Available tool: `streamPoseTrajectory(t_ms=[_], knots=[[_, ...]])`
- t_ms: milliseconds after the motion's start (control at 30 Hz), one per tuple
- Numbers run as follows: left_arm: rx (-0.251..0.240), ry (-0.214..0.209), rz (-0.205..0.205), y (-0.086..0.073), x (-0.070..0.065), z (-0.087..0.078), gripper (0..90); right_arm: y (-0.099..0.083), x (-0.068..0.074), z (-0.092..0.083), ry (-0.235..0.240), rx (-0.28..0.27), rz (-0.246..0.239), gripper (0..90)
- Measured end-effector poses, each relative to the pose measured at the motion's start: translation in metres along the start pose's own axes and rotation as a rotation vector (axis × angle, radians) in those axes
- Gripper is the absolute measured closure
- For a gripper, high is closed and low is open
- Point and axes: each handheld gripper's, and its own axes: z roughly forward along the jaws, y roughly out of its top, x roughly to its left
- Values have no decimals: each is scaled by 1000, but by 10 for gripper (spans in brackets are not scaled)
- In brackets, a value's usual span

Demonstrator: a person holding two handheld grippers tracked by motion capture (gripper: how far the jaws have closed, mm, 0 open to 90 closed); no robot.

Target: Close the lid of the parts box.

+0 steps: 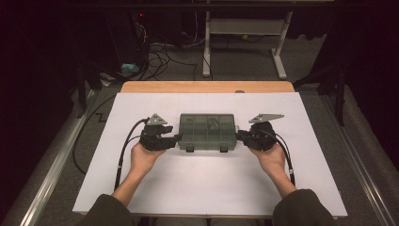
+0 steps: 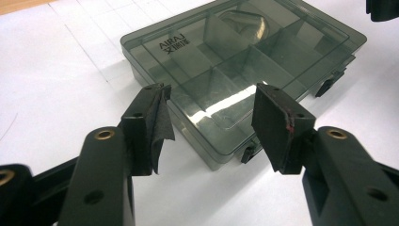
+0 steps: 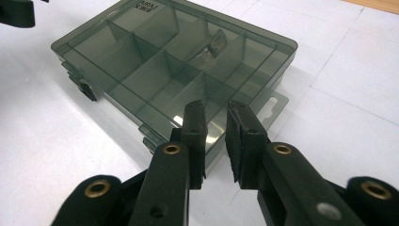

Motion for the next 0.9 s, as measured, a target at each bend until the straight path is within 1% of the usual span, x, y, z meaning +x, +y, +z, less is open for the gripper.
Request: streamPoseTrajectory(t_ms=[200, 367, 500, 633, 700, 767, 900], knots=[[-24, 2, -6, -5, 2, -7, 449, -3, -1, -1, 7, -10, 6, 764], [-33, 5, -7, -10, 4, -14, 437, -6, -2, -3, 11, -10, 14, 753], [-51, 13, -17, -15, 6, -20, 431, -8, -3, -8, 14, -26, 13, 741], [-68, 7, -24, -18, 7, -25, 427, -13, -4, -13, 6, -21, 15, 733], [-64, 9, -18, -20, 7, -26, 425, -16, -5, -17, -2, -24, 16, 729], [-61, 16, -13, -22, 6, -27, 423, -20, -7, -22, 5, -41, 28, 725], [-71, 20, -13, -27, 6, -32, 417, -23, -10, -28, 3, -51, 31, 706]])
